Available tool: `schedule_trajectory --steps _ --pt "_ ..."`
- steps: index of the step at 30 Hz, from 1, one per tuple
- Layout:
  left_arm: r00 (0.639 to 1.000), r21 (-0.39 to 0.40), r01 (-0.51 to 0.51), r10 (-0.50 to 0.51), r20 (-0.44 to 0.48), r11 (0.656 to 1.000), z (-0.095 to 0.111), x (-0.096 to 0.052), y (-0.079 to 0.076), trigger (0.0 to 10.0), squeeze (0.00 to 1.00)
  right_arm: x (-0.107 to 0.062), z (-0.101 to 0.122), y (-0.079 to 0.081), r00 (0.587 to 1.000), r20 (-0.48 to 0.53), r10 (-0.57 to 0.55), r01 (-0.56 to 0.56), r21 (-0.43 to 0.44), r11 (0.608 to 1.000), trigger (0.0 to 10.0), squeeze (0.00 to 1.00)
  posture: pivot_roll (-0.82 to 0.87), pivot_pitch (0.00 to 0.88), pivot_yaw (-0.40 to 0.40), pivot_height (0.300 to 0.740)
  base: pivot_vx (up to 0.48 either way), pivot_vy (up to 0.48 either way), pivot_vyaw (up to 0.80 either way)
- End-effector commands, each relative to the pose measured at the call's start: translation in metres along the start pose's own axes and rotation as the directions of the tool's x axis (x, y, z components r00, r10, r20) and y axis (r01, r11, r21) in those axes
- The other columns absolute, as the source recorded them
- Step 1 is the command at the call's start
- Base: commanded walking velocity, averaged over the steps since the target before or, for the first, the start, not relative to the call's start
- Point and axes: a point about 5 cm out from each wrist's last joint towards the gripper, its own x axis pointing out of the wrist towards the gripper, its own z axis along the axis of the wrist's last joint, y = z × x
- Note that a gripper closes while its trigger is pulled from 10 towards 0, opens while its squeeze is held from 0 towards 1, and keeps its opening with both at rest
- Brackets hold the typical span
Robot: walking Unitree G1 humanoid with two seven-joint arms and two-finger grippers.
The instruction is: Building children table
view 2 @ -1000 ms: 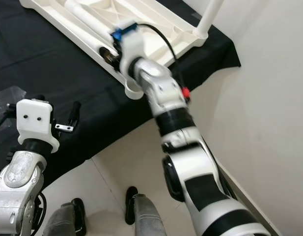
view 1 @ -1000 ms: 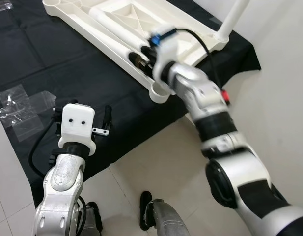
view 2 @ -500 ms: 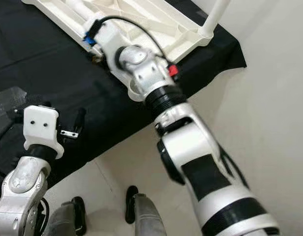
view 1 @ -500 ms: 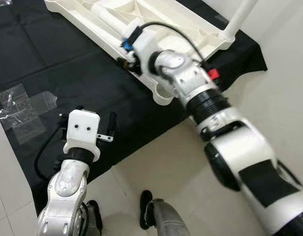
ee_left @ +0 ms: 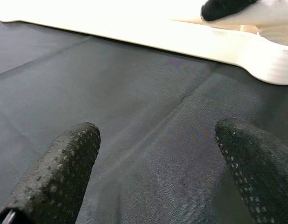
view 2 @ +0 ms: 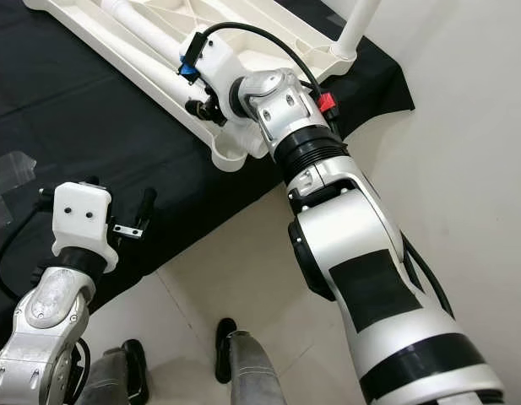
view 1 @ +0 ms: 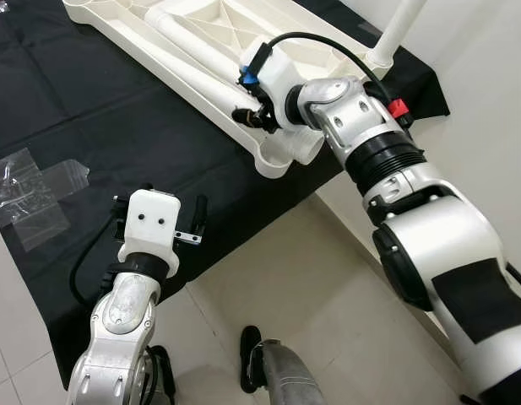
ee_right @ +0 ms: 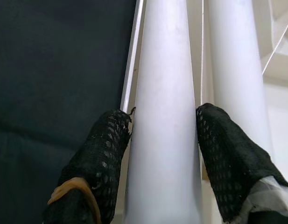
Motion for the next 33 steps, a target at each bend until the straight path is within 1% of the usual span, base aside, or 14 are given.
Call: schedule_trajectory --steps 1,4,5,6,7,9,12,17,21,23,25,28,29,33 --pt "1.000 -0.018 0.011 -0.011 -0.025 1.000 -0.006 -0.002 -0.006 10.0 0.00 -0.007 0.004 -0.008 1.000 0.001 0.007 -0.007 0.027 1.000 10.0 0.00 -0.04 0.239 -0.163 0.740 0.000 0.000 0.00" --pt "1.000 -0.019 0.013 -0.014 -0.022 1.000 -0.006 -0.001 -0.007 10.0 0.00 -0.012 0.006 -0.015 1.000 0.010 0.002 -0.002 0.038 0.999 10.0 0.00 -0.05 0.236 -0.163 0.740 0.000 0.000 0.00" --pt "1.000 -0.019 0.012 -0.013 -0.020 1.000 -0.006 -0.001 -0.007 10.0 0.00 -0.017 0.009 -0.022 0.998 0.051 -0.023 0.019 0.064 0.998 10.0 0.00 -0.04 0.233 -0.166 0.740 0.000 0.000 0.00" --pt "1.000 -0.019 0.012 -0.013 -0.020 1.000 -0.006 -0.001 -0.007 10.0 0.00 -0.017 0.009 -0.022 0.998 0.051 -0.023 0.019 0.064 0.998 10.0 0.00 -0.04 0.233 -0.166 0.740 0.000 0.000 0.00" --pt "1.000 -0.020 0.011 -0.012 -0.019 1.000 -0.006 0.000 -0.007 10.0 0.00 -0.023 0.009 -0.028 0.997 0.070 -0.037 0.031 0.078 0.996 10.0 0.00 -0.04 0.232 -0.163 0.740 0.000 0.000 0.00" --pt "1.000 -0.019 0.010 -0.010 -0.017 1.000 -0.007 0.001 -0.007 10.0 0.00 -0.029 0.006 -0.033 0.998 0.067 -0.003 -0.002 0.076 0.997 10.0 0.00 -0.04 0.230 -0.156 0.740 0.000 0.000 0.00" --pt "1.000 -0.017 0.011 -0.011 -0.014 1.000 -0.007 0.002 -0.006 10.0 0.00 -0.027 0.000 -0.028 0.998 0.009 0.057 -0.057 0.037 0.998 10.0 0.00 -0.05 0.228 -0.151 0.740 0.000 0.000 0.00" --pt "1.000 -0.016 0.009 -0.009 -0.009 1.000 -0.007 0.002 -0.006 10.0 0.00 -0.023 0.002 -0.022 0.995 -0.022 0.097 -0.097 0.002 0.995 10.0 0.00 -0.06 0.229 -0.156 0.740 0.000 0.000 0.00" --pt "1.000 -0.018 0.005 -0.005 -0.009 1.000 -0.007 0.001 -0.007 10.0 0.00 -0.020 0.011 -0.018 0.995 -0.005 0.104 -0.104 -0.009 0.995 10.0 0.00 -0.06 0.227 -0.161 0.740 0.000 0.000 0.00" --pt "1.000 -0.018 0.005 -0.005 -0.009 1.000 -0.007 0.001 -0.007 10.0 0.00 -0.020 0.011 -0.018 0.995 -0.005 0.104 -0.104 -0.009 0.995 10.0 0.00 -0.06 0.227 -0.161 0.740 0.000 0.000 0.00" --pt "1.000 -0.020 0.003 -0.003 -0.009 1.000 -0.007 0.000 -0.007 10.0 0.00 -0.017 0.016 -0.012 0.991 -0.017 0.133 -0.134 -0.022 0.991 10.0 0.00 -0.06 0.227 -0.162 0.740 0.000 0.000 0.00" --pt "1.000 -0.021 0.003 -0.003 -0.009 1.000 -0.008 0.000 -0.008 10.0 0.00 -0.015 0.017 -0.009 0.989 -0.024 0.143 -0.144 -0.024 0.989 10.0 0.00 -0.07 0.226 -0.160 0.740 0.000 0.000 0.00" --pt "1.000 -0.021 0.004 -0.004 -0.007 1.000 -0.008 0.001 -0.008 10.0 0.00 -0.012 0.015 -0.006 0.989 -0.045 0.144 -0.146 -0.045 0.988 10.0 0.00 -0.07 0.226 -0.160 0.740 0.000 0.000 0.00" --pt "1.000 -0.024 0.005 -0.005 -0.001 1.000 -0.007 0.001 -0.009 10.0 0.00 -0.007 0.010 -0.002 0.988 -0.088 0.127 -0.132 -0.055 0.990 10.0 0.00 -0.08 0.235 -0.168 0.740 0.000 0.000 0.00"
